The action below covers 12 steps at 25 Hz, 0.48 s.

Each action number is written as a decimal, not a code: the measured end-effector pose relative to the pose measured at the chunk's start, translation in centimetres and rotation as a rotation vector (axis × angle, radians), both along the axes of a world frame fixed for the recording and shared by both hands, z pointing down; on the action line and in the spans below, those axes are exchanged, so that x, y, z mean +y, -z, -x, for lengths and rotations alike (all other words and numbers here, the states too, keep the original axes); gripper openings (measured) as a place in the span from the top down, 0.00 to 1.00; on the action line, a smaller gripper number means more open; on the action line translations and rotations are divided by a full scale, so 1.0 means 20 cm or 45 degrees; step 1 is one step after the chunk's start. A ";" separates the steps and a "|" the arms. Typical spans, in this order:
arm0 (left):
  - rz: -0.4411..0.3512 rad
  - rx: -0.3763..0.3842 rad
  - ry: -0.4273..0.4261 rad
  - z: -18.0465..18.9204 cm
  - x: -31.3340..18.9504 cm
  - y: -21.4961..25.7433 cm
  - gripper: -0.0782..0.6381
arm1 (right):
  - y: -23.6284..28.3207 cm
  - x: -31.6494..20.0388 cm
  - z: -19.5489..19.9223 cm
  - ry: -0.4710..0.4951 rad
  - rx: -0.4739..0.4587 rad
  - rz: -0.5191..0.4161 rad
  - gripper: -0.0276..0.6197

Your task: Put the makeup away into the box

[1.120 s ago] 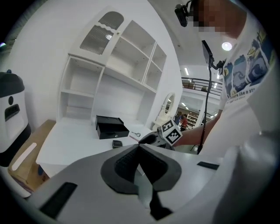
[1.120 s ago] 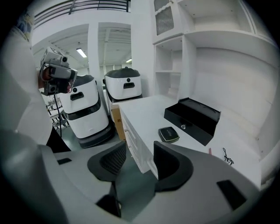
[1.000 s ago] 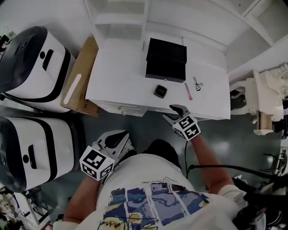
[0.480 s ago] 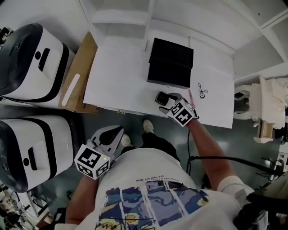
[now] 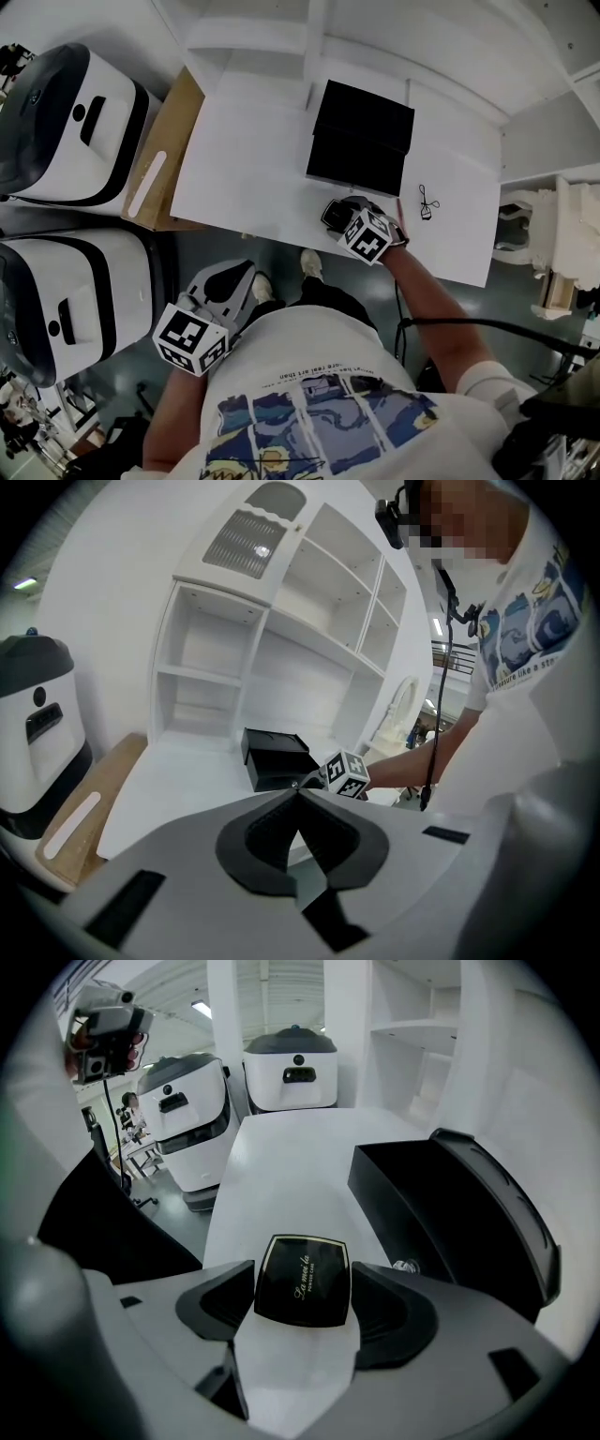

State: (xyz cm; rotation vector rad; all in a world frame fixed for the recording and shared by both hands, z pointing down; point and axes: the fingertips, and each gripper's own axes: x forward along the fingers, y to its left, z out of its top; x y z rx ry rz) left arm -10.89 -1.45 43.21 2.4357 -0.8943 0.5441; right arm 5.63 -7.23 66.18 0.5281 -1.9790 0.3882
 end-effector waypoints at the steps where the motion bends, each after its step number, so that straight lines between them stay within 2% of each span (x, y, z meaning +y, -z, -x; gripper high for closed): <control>1: -0.001 -0.007 0.007 0.00 0.00 0.00 0.87 | 0.00 0.00 0.00 0.003 -0.007 0.007 0.47; 12: -0.031 -0.036 0.073 0.01 -0.04 0.03 0.87 | -0.01 -0.01 -0.01 0.030 0.002 0.018 0.46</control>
